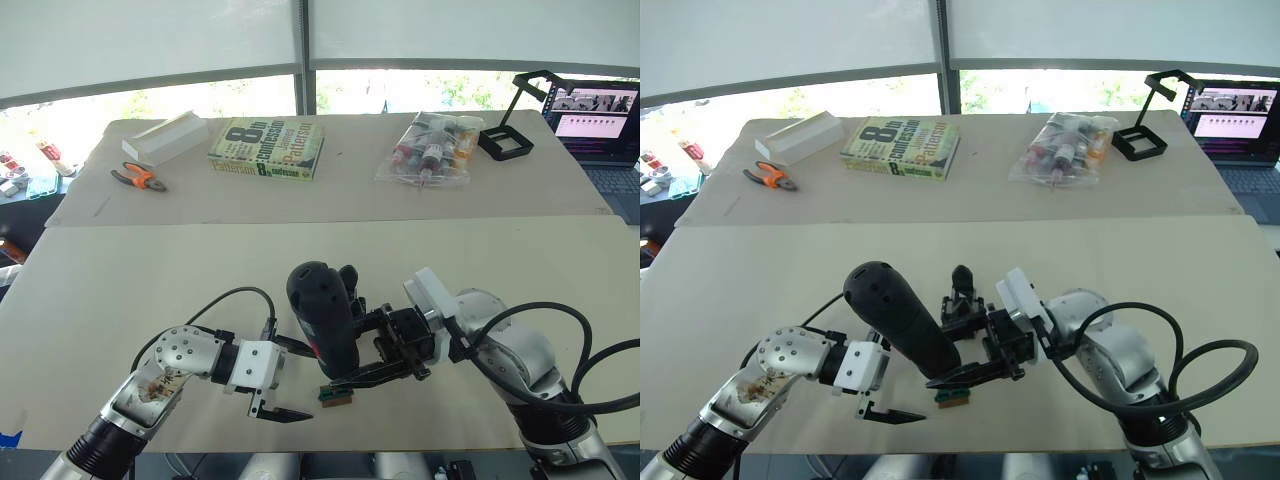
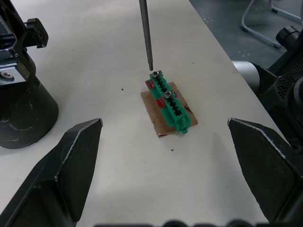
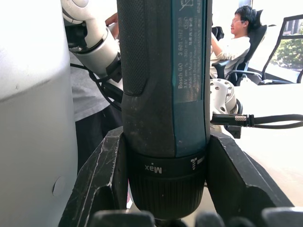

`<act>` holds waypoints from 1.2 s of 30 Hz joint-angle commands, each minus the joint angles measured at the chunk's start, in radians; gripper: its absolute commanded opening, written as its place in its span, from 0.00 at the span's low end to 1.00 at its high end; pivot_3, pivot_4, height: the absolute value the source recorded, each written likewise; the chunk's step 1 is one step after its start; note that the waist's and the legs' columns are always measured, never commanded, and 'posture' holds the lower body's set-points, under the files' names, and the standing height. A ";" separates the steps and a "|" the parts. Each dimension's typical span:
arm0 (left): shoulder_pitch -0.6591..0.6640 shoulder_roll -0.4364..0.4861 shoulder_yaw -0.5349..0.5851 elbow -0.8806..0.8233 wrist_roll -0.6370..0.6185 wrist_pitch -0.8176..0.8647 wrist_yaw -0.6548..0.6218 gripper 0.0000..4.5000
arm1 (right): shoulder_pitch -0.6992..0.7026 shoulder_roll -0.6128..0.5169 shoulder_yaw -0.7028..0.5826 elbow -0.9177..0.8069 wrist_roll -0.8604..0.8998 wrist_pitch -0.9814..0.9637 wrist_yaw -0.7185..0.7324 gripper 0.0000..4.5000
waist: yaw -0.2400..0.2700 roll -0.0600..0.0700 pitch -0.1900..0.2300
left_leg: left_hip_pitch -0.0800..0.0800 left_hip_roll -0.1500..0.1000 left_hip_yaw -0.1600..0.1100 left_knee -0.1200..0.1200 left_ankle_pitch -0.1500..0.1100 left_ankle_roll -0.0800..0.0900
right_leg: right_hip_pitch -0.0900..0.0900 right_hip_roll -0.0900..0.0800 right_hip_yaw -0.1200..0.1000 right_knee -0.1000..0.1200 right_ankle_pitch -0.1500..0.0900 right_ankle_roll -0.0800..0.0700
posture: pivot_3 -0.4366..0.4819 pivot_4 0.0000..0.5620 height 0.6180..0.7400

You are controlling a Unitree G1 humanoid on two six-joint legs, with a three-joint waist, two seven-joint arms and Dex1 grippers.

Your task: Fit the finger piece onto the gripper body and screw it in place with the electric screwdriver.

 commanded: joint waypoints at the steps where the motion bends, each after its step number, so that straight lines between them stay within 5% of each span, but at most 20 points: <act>1: -0.009 -0.001 -0.001 -0.007 -0.003 -0.012 0.000 1.00 | -0.006 0.008 -0.013 -0.044 0.029 -0.015 0.001 0.42 | 0.000 0.000 0.000 | 0.000 0.000 0.000 0.000 0.000 0.000 | 0.000 0.000 0.000 0.000 0.000 0.000 | 0.48 0.27 1.00; 36: -0.013 -0.002 0.000 -0.005 -0.001 -0.010 0.002 1.00 | -0.008 0.015 -0.008 -0.036 0.019 -0.023 0.003 0.42 | 0.000 0.000 0.000 | 0.000 0.000 0.000 0.000 0.000 0.000 | 0.000 0.000 0.000 0.000 0.000 0.000 | 0.48 0.27 1.00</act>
